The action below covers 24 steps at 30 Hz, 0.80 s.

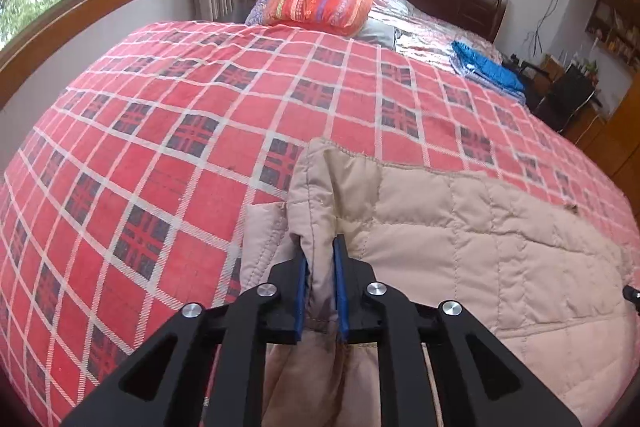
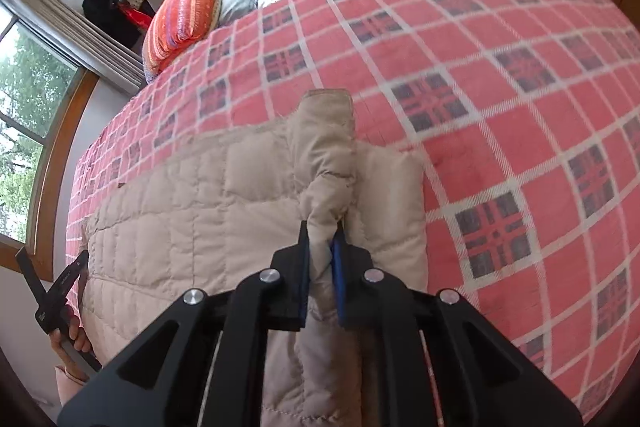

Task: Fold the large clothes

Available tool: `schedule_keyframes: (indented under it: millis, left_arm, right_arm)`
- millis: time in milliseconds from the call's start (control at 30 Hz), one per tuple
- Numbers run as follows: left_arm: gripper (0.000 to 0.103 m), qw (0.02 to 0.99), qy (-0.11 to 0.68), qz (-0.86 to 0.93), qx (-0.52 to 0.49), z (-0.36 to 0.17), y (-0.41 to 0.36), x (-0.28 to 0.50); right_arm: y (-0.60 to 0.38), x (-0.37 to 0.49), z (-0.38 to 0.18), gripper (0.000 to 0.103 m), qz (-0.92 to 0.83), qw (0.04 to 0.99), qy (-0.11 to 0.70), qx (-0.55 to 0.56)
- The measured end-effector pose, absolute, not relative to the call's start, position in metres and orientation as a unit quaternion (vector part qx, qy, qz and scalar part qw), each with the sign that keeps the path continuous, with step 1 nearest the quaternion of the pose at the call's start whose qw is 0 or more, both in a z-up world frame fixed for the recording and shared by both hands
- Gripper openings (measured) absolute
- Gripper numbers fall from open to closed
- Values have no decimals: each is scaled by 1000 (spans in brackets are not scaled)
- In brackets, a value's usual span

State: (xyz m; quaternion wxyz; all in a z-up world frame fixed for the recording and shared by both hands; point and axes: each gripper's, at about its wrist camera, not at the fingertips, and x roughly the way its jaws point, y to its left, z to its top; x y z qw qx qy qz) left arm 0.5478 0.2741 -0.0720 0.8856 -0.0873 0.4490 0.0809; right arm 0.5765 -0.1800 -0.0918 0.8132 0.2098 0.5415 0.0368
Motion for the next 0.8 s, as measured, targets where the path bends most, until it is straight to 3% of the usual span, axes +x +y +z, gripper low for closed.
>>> schedule_keyframes:
  millis: [167,267,433,800]
  left_arm:
    - [19,883,447,65,-128,-49,292,534]
    - [32,884,431,53,-176,-28,314,506]
    - [46,899,414,44,-139,-18,327,448]
    - [46,886,439,-11,-149,-62,322,385]
  right_arm:
    - [-186,556,-68,35,36,827,522,204]
    - [-192,532,-50,36,61,835,508,202]
    - [-196,478,-41,44,113,834,504,196]
    - [-173,433,-65,44,152,823,514,187]
